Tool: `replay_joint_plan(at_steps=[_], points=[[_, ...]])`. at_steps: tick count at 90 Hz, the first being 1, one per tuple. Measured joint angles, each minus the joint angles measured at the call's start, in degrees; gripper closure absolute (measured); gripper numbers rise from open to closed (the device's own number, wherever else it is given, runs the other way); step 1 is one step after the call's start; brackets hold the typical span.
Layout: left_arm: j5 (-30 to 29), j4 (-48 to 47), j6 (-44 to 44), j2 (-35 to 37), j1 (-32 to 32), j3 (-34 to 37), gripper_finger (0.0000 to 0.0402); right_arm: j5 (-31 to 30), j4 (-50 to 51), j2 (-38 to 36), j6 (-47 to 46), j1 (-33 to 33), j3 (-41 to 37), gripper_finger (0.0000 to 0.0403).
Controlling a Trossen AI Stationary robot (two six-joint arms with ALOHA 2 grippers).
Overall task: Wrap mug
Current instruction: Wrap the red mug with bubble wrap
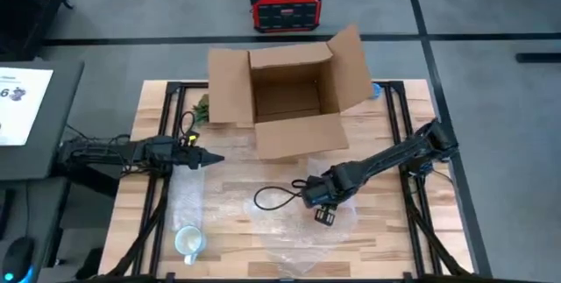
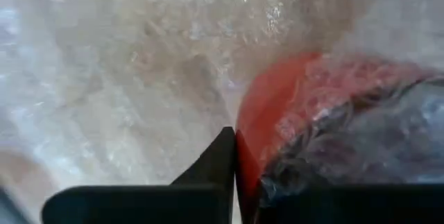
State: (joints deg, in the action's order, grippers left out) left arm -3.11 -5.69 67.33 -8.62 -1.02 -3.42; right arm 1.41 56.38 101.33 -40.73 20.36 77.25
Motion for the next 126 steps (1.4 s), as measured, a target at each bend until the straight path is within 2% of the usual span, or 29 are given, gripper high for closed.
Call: replay_joint_plan(at_steps=[31, 57, 75, 87, 97, 126], points=[[0.0, 0.0, 0.0, 0.0, 0.0, 0.0, 0.0402, -0.3, -0.4, -2.7, 16.5, 0.7, 0.0, 0.0398], [0.0, 0.0, 0.0, 0.0, 0.0, 0.0, 0.0402, -1.6, 4.6, -2.7, 22.0, -0.1, -2.9, 0.0399], [0.0, 0.0, 0.2, 0.0, 0.0, 0.0, 0.0402, -1.3, 5.6, -3.0, 37.1, 0.2, -2.9, 0.0398], [0.0, 0.0, 0.7, 0.0, 0.0, 0.0, 0.0402, 1.8, 5.6, -3.2, 49.4, -1.2, -1.4, 0.0394], [0.0, 0.0, 1.5, 0.0, 0.0, 0.0, 0.0402, 1.8, 4.7, -3.2, 57.2, -2.4, -0.9, 0.0393], [0.0, 0.0, 2.2, 0.0, 0.0, 0.0, 0.0402, -1.9, 0.3, -2.6, 59.1, -5.5, -2.9, 0.0392]])
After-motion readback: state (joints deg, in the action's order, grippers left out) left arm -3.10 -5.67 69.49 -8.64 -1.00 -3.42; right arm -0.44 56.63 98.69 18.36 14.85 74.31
